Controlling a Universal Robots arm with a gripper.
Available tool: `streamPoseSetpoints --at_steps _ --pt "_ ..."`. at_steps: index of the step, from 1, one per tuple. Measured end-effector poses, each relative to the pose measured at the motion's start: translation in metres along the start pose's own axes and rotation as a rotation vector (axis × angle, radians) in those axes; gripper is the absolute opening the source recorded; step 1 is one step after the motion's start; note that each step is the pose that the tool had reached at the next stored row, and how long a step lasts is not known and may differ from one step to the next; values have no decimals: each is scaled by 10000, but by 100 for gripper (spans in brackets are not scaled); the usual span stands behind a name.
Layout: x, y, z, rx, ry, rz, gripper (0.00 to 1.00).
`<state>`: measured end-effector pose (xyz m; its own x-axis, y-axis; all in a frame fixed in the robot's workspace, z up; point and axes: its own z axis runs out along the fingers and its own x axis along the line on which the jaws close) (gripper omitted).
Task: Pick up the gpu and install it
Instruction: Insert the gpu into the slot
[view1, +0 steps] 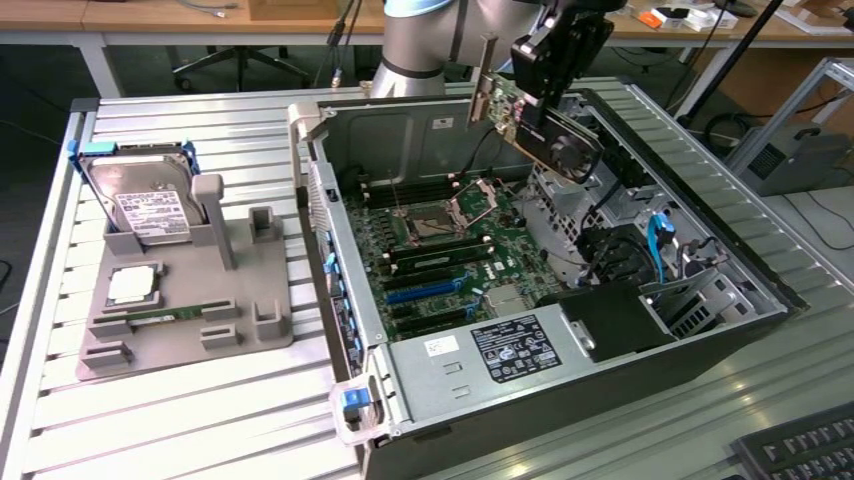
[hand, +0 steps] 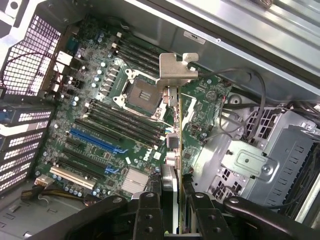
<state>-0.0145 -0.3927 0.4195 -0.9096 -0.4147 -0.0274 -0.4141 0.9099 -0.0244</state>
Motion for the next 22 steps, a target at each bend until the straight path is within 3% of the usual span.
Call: streamPoseSetpoints --at_steps 22 --pt "0 0 0 -10 -10 -388 27"
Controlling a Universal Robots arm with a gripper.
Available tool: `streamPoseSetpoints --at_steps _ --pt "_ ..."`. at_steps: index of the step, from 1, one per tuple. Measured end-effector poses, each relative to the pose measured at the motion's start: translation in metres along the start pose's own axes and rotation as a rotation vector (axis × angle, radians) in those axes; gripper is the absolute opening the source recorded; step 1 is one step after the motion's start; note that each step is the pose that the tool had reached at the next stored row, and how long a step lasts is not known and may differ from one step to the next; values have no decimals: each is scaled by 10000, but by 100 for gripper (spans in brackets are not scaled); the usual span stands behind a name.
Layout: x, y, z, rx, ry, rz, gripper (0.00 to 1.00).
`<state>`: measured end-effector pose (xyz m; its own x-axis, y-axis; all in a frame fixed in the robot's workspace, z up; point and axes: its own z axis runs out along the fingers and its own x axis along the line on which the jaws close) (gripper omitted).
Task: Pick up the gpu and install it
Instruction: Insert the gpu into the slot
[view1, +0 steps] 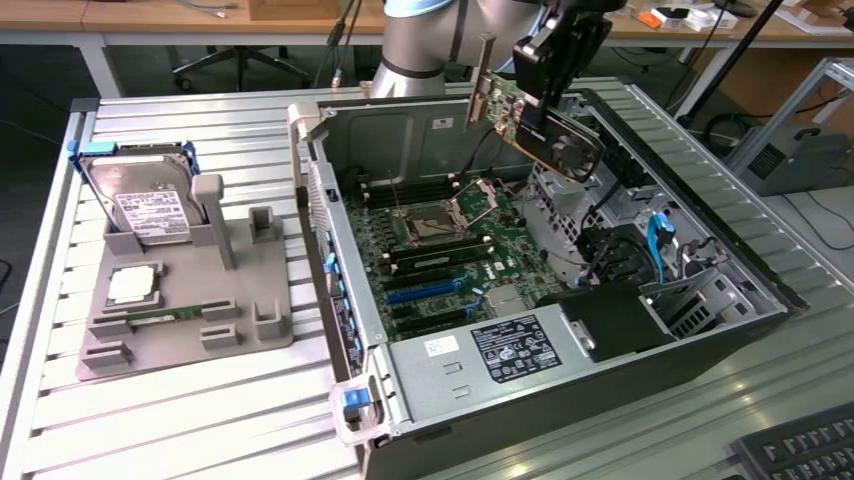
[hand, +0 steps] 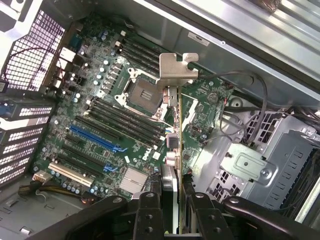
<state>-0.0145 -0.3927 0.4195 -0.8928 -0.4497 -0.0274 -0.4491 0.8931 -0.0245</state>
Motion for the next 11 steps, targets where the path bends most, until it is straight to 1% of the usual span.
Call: streamPoseSetpoints --at_steps 11 --pt "0 0 0 -5 -4 -167 27"
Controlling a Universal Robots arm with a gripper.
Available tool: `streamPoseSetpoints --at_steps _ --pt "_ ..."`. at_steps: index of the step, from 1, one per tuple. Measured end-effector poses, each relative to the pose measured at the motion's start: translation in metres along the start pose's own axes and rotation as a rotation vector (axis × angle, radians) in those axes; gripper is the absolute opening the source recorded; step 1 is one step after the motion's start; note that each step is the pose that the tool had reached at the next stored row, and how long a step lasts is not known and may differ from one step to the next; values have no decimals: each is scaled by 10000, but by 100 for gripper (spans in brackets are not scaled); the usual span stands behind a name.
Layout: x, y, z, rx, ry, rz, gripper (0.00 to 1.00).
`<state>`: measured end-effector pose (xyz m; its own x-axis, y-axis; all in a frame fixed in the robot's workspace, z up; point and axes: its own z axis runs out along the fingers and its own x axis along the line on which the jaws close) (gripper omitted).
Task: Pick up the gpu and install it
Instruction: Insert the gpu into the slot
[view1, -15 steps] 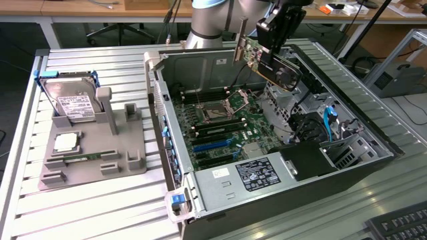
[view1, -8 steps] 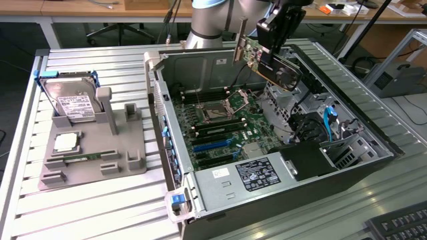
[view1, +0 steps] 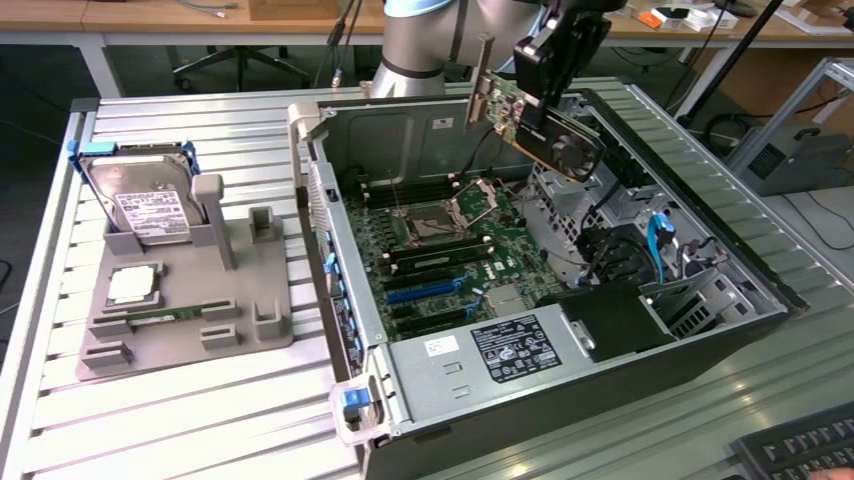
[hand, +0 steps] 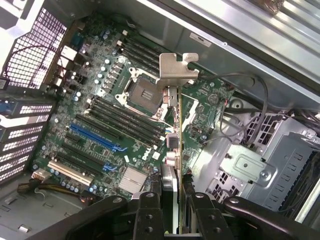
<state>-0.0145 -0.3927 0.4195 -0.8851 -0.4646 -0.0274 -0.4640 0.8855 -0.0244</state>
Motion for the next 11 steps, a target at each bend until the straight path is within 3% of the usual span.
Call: streamPoseSetpoints --at_steps 11 --pt "0 0 0 -4 -4 -169 27"
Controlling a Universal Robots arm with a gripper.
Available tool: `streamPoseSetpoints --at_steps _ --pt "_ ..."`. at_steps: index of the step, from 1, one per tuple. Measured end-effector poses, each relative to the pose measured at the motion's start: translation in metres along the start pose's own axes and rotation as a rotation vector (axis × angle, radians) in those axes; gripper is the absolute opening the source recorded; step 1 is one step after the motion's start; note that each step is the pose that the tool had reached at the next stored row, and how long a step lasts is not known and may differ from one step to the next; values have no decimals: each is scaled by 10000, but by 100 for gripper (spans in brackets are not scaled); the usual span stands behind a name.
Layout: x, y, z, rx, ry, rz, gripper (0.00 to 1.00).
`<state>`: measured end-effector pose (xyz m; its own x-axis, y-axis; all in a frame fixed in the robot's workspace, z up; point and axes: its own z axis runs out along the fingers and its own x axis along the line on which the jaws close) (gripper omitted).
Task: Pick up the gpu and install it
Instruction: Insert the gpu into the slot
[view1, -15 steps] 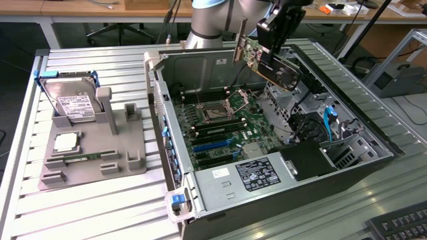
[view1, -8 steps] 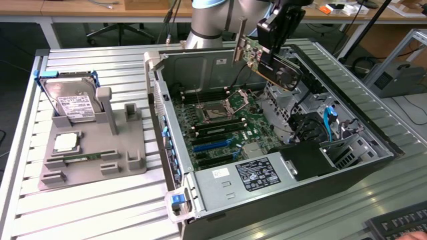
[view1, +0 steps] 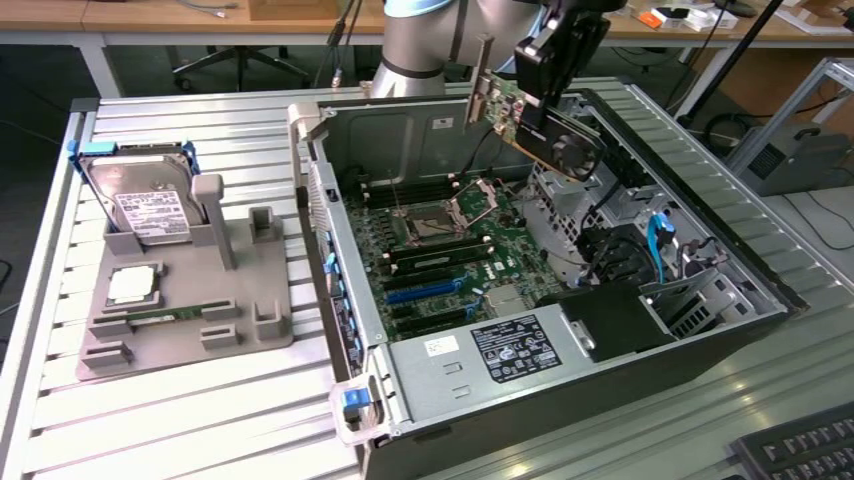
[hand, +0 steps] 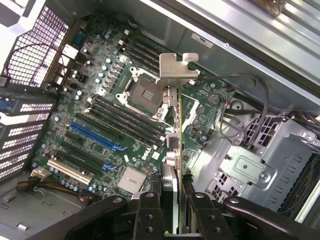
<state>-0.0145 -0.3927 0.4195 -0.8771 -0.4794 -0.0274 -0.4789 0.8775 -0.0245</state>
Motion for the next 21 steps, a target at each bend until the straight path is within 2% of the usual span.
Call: streamPoseSetpoints --at_steps 21 --pt "0 0 0 -28 -24 -1010 27"
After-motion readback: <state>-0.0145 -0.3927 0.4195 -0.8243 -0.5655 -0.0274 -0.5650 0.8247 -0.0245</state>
